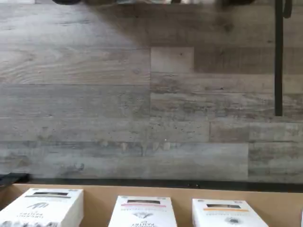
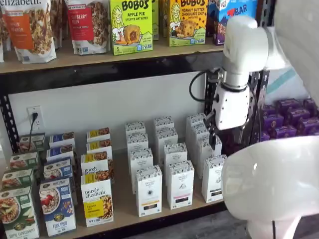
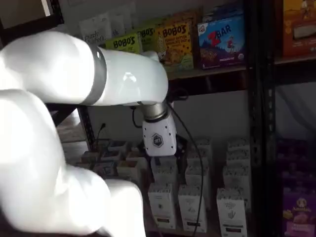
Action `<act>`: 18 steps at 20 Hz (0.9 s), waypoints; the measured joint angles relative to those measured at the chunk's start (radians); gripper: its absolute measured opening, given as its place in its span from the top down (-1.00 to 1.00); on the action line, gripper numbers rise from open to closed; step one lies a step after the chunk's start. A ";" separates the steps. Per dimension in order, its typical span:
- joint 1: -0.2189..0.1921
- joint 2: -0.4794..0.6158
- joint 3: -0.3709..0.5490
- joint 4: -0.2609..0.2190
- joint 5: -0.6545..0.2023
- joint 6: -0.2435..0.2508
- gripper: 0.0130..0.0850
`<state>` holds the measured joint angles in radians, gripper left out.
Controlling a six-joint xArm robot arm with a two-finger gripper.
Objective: Pick up the white box with a green strip in the middle, on the bottom shelf, the sixth box from the left
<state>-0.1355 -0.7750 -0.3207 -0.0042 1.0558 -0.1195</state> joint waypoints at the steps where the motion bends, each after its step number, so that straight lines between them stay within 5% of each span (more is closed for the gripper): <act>1: 0.000 0.015 0.012 -0.002 -0.028 0.002 -1.00; 9: 0.006 0.207 0.115 -0.084 -0.346 0.069 -1.00; 18: -0.017 0.539 0.089 -0.148 -0.691 0.118 -1.00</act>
<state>-0.1523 -0.2359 -0.2314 -0.1518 0.3650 -0.0020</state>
